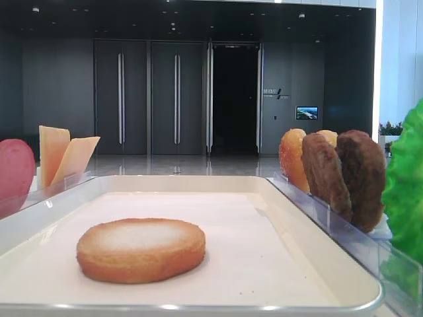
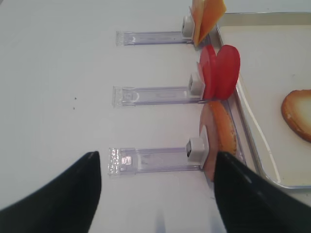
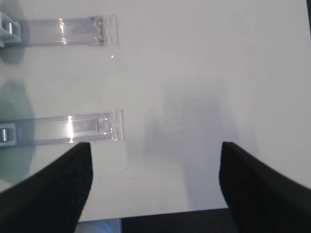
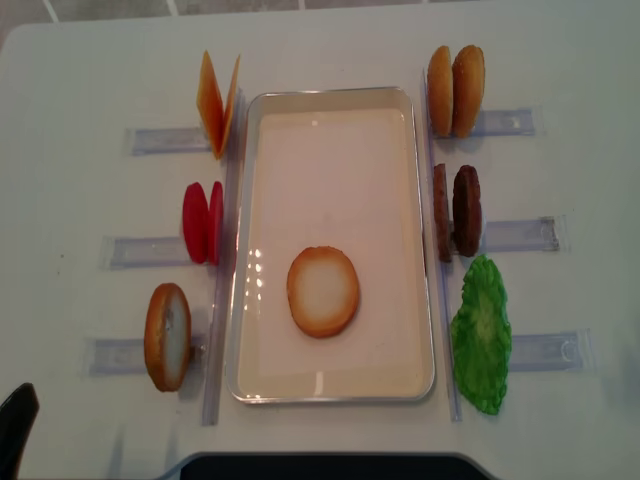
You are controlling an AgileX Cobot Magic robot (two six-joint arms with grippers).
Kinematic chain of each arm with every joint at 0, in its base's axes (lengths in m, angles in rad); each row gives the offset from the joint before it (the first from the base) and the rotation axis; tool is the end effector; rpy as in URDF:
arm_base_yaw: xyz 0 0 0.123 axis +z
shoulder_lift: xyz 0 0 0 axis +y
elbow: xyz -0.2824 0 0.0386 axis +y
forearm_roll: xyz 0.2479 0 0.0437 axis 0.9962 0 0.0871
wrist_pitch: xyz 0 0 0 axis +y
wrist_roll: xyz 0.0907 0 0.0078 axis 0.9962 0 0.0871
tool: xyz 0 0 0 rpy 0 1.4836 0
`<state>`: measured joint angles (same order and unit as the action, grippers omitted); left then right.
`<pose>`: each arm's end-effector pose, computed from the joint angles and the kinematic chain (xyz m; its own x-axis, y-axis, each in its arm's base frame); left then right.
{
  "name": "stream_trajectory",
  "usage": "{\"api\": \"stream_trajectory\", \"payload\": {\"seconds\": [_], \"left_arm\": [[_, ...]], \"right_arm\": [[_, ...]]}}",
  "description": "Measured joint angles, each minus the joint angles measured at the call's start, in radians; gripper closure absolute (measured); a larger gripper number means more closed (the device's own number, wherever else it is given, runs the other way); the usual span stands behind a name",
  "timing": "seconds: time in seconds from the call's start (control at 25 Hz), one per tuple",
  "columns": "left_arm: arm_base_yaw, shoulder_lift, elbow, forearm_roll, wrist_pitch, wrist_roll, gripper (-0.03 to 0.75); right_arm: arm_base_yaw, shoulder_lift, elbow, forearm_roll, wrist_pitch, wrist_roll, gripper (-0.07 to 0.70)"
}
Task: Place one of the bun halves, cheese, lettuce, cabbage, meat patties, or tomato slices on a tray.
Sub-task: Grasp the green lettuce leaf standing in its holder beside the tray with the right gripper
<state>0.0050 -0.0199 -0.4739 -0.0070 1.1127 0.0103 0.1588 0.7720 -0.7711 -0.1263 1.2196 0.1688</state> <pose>-0.0071 -0.0006 0.2657 -0.5070 0.0047 -0.8620 0.0041 1.0000 0.0030 0.1112 0.0069 0.3093 -0.8997 -0.0186 -0.4360 0.0051 0.9986 -0.0530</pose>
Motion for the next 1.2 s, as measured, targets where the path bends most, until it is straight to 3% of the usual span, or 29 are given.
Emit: {"api": "stream_trajectory", "payload": {"seconds": [0.16, 0.44, 0.88, 1.0, 1.2], "left_arm": [[0.0, 0.0, 0.0, 0.0, 0.0, 0.0, 0.167], [0.0, 0.0, 0.0, 0.0, 0.0, 0.0, 0.167], [0.0, 0.0, 0.0, 0.0, 0.0, 0.0, 0.168], [0.0, 0.0, 0.0, 0.0, 0.0, 0.0, 0.168], [0.0, 0.0, 0.0, 0.0, 0.0, 0.0, 0.169]], "right_arm": [[0.0, 0.103, -0.008, 0.02, 0.0, 0.0, 0.087], [0.0, 0.1, -0.009, 0.04, 0.002, 0.001, 0.087], [0.003, 0.098, -0.015, 0.195, 0.003, 0.0, 0.087], [0.042, 0.098, -0.015, 0.211, 0.003, 0.013, 0.087], [0.189, 0.098, -0.015, 0.21, 0.003, 0.112, 0.087]]}}
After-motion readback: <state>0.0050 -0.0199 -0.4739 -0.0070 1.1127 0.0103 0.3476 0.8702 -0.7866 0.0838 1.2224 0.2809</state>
